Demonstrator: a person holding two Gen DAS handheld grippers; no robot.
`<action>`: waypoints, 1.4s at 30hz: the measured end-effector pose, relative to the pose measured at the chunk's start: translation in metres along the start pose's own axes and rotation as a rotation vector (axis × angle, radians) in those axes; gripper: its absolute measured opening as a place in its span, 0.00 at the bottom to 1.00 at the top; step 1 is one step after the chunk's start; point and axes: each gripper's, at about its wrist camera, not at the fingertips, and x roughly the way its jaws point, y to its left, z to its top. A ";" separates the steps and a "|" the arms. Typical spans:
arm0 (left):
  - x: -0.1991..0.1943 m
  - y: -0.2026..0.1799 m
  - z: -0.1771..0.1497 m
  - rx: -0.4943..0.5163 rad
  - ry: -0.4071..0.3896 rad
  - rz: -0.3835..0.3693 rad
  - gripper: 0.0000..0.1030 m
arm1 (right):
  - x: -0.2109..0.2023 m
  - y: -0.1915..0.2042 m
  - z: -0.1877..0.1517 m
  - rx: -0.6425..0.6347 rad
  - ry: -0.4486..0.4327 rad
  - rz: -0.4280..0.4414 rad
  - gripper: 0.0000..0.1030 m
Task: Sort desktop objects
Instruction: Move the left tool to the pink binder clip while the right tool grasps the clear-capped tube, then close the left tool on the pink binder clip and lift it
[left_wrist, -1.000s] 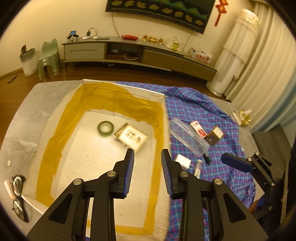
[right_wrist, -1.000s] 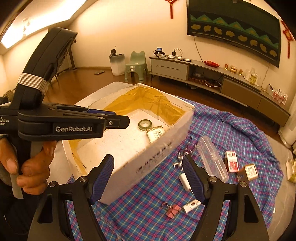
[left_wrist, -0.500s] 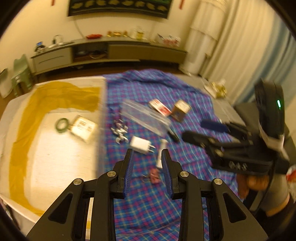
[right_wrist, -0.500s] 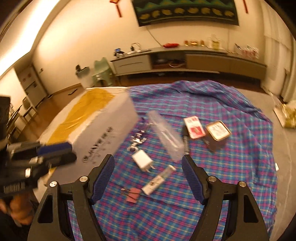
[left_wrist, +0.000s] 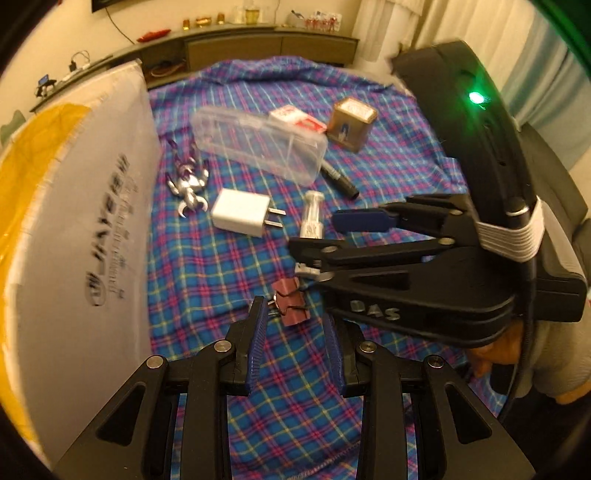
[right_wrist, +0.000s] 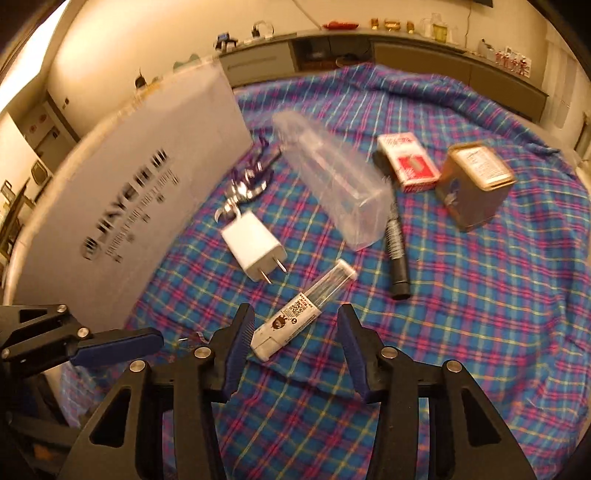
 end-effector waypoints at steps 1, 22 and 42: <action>0.004 0.000 -0.001 0.007 0.002 0.003 0.31 | 0.004 0.001 -0.001 -0.017 -0.003 -0.003 0.47; 0.017 0.005 -0.002 0.002 -0.058 -0.002 0.09 | -0.020 -0.003 -0.003 -0.092 -0.052 -0.014 0.20; 0.019 0.009 0.008 -0.038 -0.075 0.014 0.23 | -0.034 -0.006 -0.011 -0.068 -0.076 0.017 0.20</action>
